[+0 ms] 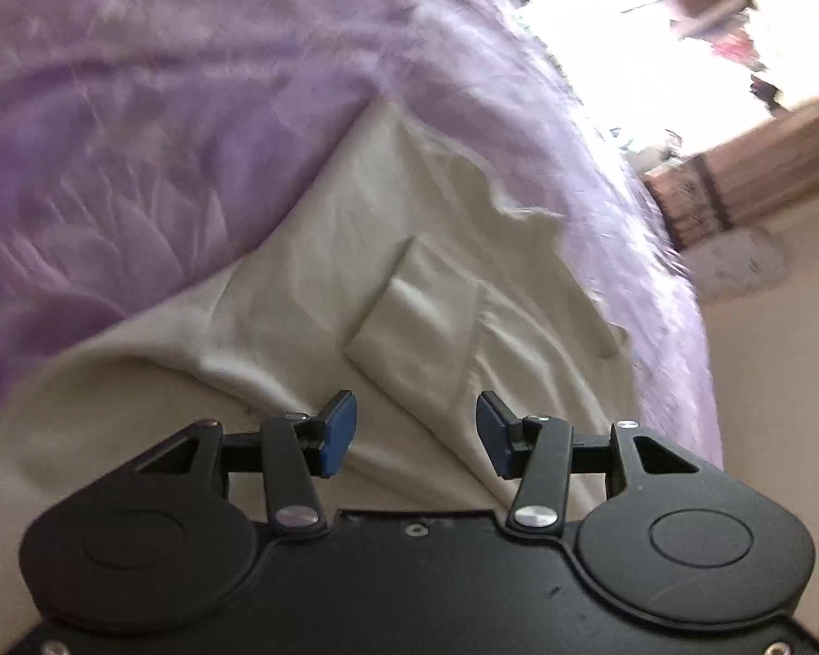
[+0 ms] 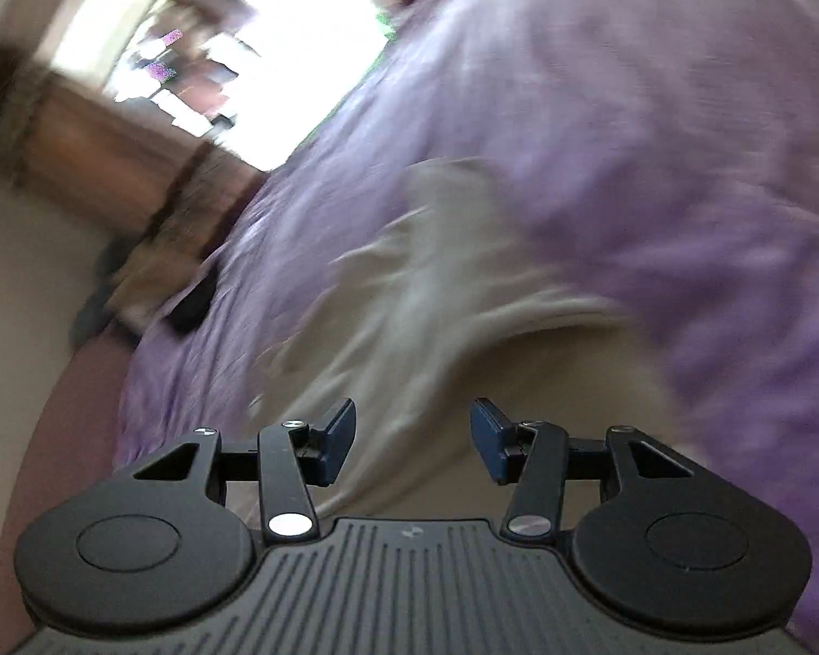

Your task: Fold small clothes

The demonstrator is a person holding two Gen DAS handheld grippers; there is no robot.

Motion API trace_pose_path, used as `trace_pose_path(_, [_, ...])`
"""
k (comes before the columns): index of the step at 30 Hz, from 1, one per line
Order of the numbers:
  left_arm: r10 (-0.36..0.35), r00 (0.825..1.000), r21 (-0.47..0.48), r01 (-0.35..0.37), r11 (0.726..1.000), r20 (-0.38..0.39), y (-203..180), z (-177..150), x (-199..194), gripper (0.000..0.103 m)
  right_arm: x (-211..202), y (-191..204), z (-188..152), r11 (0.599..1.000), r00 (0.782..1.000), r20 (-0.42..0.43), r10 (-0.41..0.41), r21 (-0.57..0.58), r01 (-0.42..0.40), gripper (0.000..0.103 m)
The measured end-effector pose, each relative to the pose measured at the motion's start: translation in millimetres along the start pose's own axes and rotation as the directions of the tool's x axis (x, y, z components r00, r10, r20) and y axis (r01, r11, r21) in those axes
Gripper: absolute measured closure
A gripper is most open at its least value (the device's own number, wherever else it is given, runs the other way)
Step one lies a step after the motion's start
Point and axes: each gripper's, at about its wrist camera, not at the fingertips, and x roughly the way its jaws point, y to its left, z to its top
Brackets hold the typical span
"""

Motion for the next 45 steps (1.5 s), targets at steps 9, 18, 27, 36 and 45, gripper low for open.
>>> trace_pose_path(9, [-0.142,0.984,-0.085,0.152,0.985,0.11,-11,28,-13,0.1,4,-18,-5,0.998,0.999,0.025,-0.043,0.042,0.042,0.045])
trace_pose_path(18, [0.037,0.994,0.001,-0.038,0.999,0.106,39,15,-32,0.099,28,-36,5,0.983,1.0,0.03,0.004,0.183,-0.009,0.045])
trace_pose_path(27, [0.155,0.983,0.174,-0.17,0.97,0.099,15,21,-23,0.086,42,-63,9,0.944,0.994,0.081,-0.068,0.328,0.038,0.097])
trace_pose_path(36, [0.156,0.972,0.373,-0.213,0.903,0.176,-47,27,-53,0.065,22,-60,13,0.953,0.99,0.04,-0.134,0.278,0.118,0.079])
trace_pose_path(45, [0.215,0.975,0.434,-0.216,0.875,0.052,-54,15,17,0.058,42,15,19,0.997,0.995,0.083,-0.05,-0.052,0.055,0.068])
